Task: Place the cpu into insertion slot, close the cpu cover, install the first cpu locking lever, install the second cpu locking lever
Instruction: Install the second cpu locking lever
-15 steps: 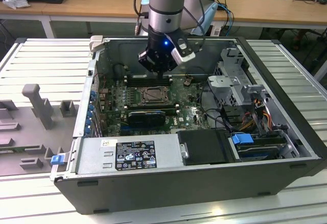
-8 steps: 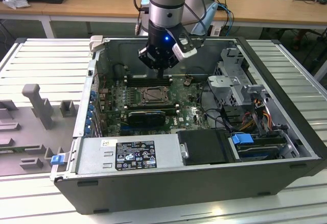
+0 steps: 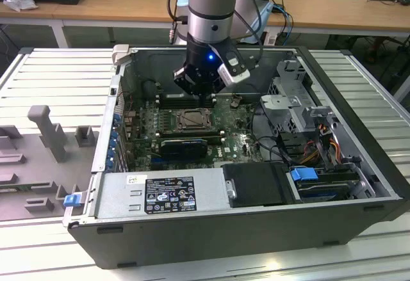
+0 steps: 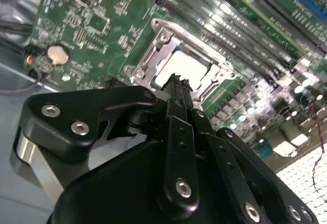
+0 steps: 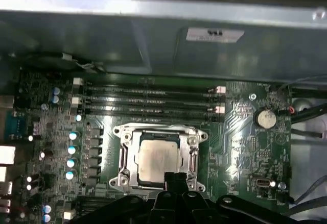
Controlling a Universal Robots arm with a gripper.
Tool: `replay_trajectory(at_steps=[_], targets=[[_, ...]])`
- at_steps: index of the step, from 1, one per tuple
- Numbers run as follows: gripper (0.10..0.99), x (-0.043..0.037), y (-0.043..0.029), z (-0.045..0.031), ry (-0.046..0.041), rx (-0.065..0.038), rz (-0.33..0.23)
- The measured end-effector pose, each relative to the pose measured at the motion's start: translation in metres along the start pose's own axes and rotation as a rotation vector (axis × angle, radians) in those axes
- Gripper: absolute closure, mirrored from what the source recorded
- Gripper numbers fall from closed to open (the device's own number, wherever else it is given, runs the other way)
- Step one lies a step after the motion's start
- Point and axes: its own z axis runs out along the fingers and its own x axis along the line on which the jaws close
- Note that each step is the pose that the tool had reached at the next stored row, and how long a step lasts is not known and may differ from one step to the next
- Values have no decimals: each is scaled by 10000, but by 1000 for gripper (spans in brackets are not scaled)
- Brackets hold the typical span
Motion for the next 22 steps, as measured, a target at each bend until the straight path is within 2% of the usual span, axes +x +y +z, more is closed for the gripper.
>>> replay_trajectory(at_steps=[5,6,9,10,12,16,17,19,20,22], targets=[[980,8,-66,115,9,-9,0],[980,20,-134,128,7,-28,1],[980,50,-252,127,5,-28,1],[980,68,-269,127,5,-36,3],[980,134,-301,126,0,-147,-1],[980,208,-382,120,-5,-227,0],[980,244,-396,120,-7,-283,-1],[980,359,-401,131,-14,-434,-1],[980,386,-400,148,-19,-470,0],[980,405,-403,181,-18,-477,-2]])
